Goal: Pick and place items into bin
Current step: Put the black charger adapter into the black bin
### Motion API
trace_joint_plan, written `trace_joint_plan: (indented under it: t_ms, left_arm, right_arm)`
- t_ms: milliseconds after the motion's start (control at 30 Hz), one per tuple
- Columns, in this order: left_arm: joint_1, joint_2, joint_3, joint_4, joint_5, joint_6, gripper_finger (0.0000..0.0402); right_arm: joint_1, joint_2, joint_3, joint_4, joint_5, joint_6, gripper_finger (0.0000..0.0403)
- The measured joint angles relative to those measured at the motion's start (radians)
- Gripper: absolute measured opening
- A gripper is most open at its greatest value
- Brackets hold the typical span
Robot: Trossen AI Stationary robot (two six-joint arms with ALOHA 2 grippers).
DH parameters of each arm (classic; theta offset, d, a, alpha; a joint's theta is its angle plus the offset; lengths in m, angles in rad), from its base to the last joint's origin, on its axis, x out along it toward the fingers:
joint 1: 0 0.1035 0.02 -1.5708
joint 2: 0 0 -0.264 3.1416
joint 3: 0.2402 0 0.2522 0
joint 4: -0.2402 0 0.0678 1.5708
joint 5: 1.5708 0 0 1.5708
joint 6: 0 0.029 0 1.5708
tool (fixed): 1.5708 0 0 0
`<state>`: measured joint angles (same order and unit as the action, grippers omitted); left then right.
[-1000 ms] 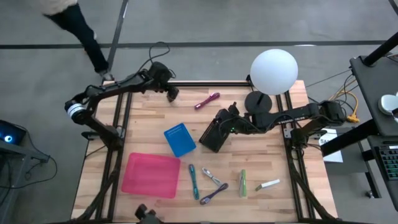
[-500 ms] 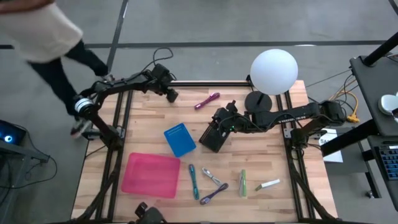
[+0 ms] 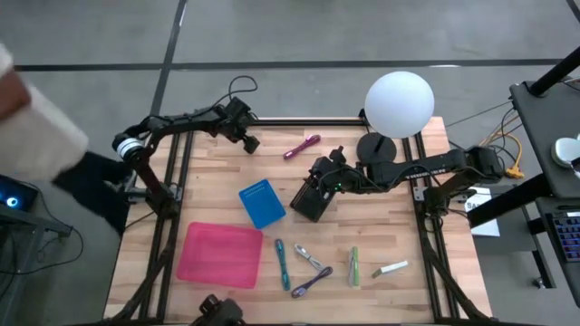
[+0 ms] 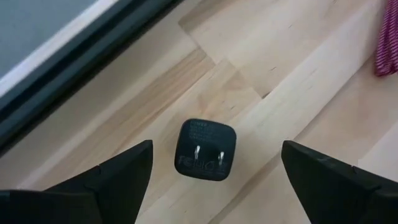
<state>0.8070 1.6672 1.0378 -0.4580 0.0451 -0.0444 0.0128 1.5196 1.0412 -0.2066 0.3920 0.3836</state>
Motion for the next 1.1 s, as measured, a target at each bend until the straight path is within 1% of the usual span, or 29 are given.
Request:
trace_joint_plan:
  t_ms: [367, 800, 933, 1100]
  left_arm:
    - [0.0, 0.081, 0.0, 0.004, -0.001, 0.002, 0.0338]
    - [0.0, 0.07, 0.0, 0.032, -0.013, 0.007, 0.0335]
    - [0.0, 0.07, 0.0, 0.032, -0.03, 0.008, 0.0311]
    - [0.0, 0.07, 0.0, 0.032, -0.033, 0.008, 0.0259]
  right_arm:
    - [0.0, 0.0, -0.001, 0.0, 0.0, -0.002, 0.0139]
    - [0.0, 0.0, -0.001, 0.0, 0.0, -0.002, 0.0139]
    - [0.0, 0.0, -0.001, 0.001, 0.0, -0.002, 0.0139]
    - [0.0, 0.0, -0.001, 0.001, 0.0, -0.002, 0.0139]
